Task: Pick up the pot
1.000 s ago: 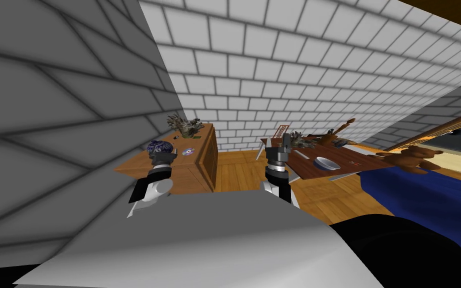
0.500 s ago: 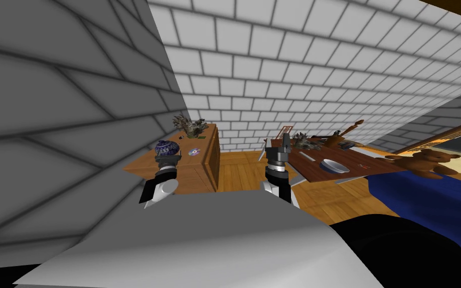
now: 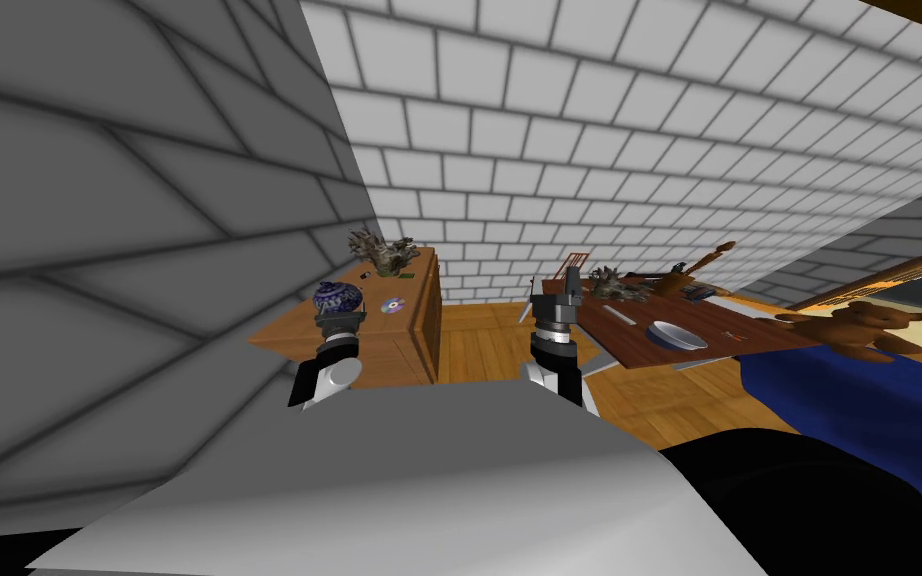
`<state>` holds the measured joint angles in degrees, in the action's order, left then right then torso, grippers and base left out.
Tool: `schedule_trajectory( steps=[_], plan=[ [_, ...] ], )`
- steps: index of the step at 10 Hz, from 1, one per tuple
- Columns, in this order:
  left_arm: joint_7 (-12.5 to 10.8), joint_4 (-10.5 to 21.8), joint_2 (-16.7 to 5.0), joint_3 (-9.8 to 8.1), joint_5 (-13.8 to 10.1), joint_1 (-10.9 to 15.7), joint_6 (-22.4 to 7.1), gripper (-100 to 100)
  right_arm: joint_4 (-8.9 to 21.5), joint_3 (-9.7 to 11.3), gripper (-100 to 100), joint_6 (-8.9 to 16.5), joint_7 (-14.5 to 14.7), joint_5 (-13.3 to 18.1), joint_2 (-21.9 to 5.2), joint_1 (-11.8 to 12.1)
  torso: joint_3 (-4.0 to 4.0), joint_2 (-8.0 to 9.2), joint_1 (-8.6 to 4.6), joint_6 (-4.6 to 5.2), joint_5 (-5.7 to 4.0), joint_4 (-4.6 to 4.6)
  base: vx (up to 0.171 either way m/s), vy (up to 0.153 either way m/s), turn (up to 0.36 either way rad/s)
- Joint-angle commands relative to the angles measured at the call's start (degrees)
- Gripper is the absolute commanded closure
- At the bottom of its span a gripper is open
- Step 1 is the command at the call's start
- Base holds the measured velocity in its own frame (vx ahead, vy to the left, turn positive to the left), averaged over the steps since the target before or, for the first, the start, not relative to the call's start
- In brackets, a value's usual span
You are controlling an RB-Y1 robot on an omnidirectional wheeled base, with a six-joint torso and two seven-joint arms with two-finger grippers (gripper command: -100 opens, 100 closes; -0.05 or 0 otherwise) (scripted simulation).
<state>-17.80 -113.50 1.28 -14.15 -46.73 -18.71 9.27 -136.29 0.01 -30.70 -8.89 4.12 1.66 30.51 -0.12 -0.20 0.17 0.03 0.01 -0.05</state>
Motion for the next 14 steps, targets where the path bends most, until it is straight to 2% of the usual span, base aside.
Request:
schedule_trajectory(
  steps=[1, 4, 13, 14],
  plan=[
    [0.14, -1.59, 0.08, -0.62, -0.55, -0.53, -1.32, -100, 0.00, 0.00, 0, 0.00, 0.00, 0.00, 0.00, 0.00, 0.00, 0.00, 0.00, 0.00, 0.00, 0.00, 0.013, -0.019, 0.054],
    [0.35, -3.99, 0.20, -1.56, -1.39, -1.33, -3.31, -100, 0.00, 0.00, 0, 0.00, 0.00, 0.00, 0.00, 0.00, -0.02, -0.04, -0.12, -0.01, -0.03, -0.01, 0.016, -0.023, 0.066],
    [0.35, -3.99, 0.20, -1.56, -1.39, -1.33, -3.31, -100, 0.00, 0.00, 0, 0.00, 0.00, 0.00, 0.00, 0.00, 0.02, 0.03, -0.02, 0.00, 0.00, 0.01, 0.000, 0.001, -0.002],
    [-2.51, -1.12, -2.66, -2.31, 0.62, 1.54, -2.14, -100, 0.00, 0.00, 0, 0.00, 0.00, 0.00, 0.00, 0.00, 0.01, 0.02, -0.03, 0.00, -0.01, 0.00, -0.078, -0.053, -0.052]
  ],
)
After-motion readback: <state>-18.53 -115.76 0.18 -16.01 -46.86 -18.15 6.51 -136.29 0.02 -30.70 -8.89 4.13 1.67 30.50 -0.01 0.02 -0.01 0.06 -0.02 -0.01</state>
